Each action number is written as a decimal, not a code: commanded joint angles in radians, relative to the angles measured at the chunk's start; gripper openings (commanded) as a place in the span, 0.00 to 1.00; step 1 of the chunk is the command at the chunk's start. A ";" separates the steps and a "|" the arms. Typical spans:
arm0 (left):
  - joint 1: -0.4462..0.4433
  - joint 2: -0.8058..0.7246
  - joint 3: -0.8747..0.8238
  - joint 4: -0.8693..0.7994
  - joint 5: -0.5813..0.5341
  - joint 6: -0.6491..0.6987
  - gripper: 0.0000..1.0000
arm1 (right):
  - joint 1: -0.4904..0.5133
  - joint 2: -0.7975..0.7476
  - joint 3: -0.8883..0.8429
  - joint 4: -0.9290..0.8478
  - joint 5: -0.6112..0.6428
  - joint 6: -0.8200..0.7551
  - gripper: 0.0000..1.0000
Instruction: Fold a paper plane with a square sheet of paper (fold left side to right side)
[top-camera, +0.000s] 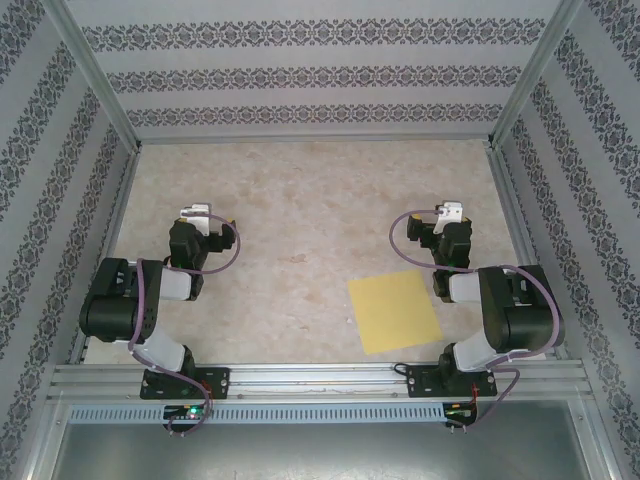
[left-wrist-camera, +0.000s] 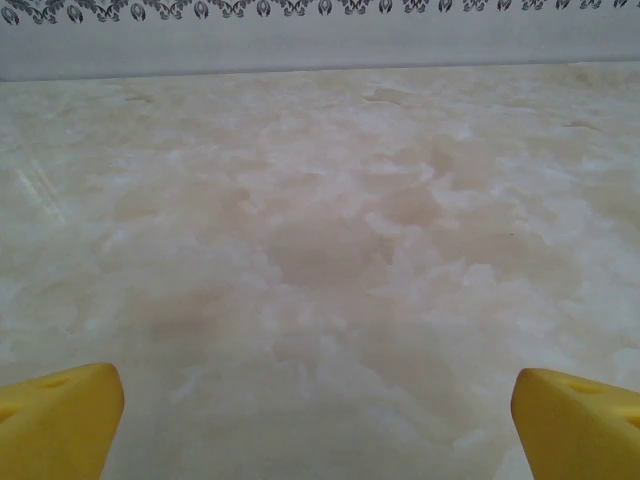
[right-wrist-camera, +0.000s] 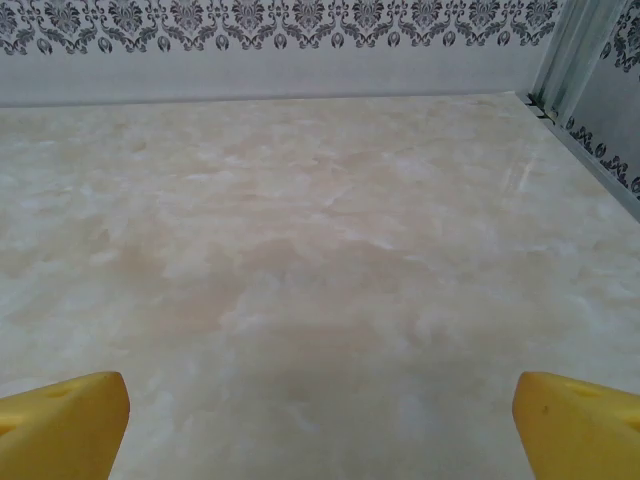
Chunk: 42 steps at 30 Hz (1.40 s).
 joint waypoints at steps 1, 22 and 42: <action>0.015 -0.005 -0.005 -0.002 0.005 -0.006 0.99 | 0.009 0.004 0.017 0.011 0.004 -0.009 0.98; 0.015 -0.005 -0.005 -0.006 0.004 -0.006 0.99 | 0.004 0.006 0.019 0.008 -0.006 -0.004 0.98; 0.015 -0.402 -0.036 -0.289 -0.022 -0.080 1.00 | -0.016 -0.335 0.054 -0.380 0.027 0.097 0.98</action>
